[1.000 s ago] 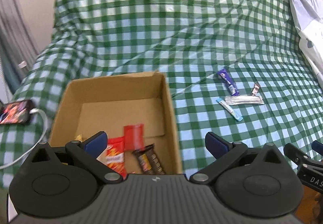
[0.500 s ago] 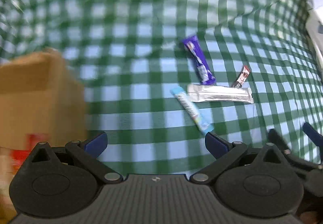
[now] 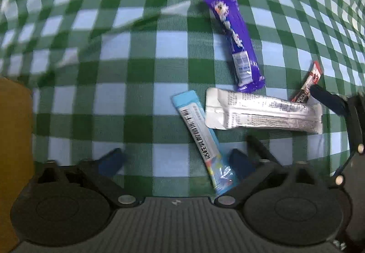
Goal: Organize snacks
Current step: 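Move both tools toward the blue stick packet and silver bar, then grasp the blue stick packet with the left tool while the right grasps the silver bar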
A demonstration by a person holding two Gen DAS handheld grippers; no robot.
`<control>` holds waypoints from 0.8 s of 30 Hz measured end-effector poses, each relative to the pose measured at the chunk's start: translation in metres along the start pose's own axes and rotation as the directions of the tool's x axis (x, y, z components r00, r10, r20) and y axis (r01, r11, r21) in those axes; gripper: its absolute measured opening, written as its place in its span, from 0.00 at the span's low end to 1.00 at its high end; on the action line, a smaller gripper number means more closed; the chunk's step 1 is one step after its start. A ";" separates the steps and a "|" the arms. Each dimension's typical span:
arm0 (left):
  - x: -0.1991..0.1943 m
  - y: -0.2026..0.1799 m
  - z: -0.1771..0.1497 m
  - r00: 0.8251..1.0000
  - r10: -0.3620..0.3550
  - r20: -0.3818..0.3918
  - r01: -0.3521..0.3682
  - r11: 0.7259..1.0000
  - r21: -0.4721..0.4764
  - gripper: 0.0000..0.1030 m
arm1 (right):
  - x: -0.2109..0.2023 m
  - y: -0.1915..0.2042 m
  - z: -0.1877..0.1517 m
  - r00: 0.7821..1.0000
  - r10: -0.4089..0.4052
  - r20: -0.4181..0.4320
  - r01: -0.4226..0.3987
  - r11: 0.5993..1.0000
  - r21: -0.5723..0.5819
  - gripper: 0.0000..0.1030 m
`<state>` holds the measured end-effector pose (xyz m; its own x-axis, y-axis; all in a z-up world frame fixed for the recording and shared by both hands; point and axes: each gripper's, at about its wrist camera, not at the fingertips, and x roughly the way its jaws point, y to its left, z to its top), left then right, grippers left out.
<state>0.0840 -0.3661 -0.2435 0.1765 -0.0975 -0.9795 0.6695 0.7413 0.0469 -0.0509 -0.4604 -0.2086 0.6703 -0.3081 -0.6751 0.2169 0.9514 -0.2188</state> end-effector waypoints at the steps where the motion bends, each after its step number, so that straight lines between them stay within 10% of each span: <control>1: -0.003 0.000 -0.001 1.000 -0.001 0.021 0.001 1.000 0.013 0.79 | 0.003 0.001 0.001 1.000 0.025 0.018 -0.025 1.000 -0.017 0.90; 3: -0.011 0.003 -0.007 0.998 -0.011 0.062 0.008 0.999 0.042 0.54 | 0.002 0.000 0.005 0.995 0.092 0.036 -0.092 0.996 -0.021 0.51; 5: -0.016 0.005 -0.011 0.997 -0.028 0.070 0.023 0.997 0.071 0.18 | -0.002 0.008 0.006 0.996 0.083 0.033 -0.082 0.996 -0.044 0.28; 6: -0.018 0.007 -0.013 0.998 -0.042 0.054 0.038 0.997 0.073 0.18 | -0.006 0.015 0.003 0.997 0.074 0.034 -0.071 0.995 -0.072 0.24; 15: -0.060 0.038 -0.068 0.991 -0.088 0.101 0.077 0.991 0.112 0.15 | -0.080 0.045 -0.038 0.998 -0.046 -0.040 0.052 0.986 0.159 0.20; 24: -0.155 0.078 -0.116 0.965 -0.159 0.210 0.137 0.984 0.118 0.15 | -0.174 0.069 -0.051 0.983 -0.180 0.034 0.136 0.841 0.525 0.20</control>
<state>0.0250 -0.2167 -0.1111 0.2148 -0.3513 -0.9113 0.7680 0.6372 -0.0646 -0.1887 -0.3408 -0.1423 0.6442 -0.4740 -0.6003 0.6454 0.7580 0.0941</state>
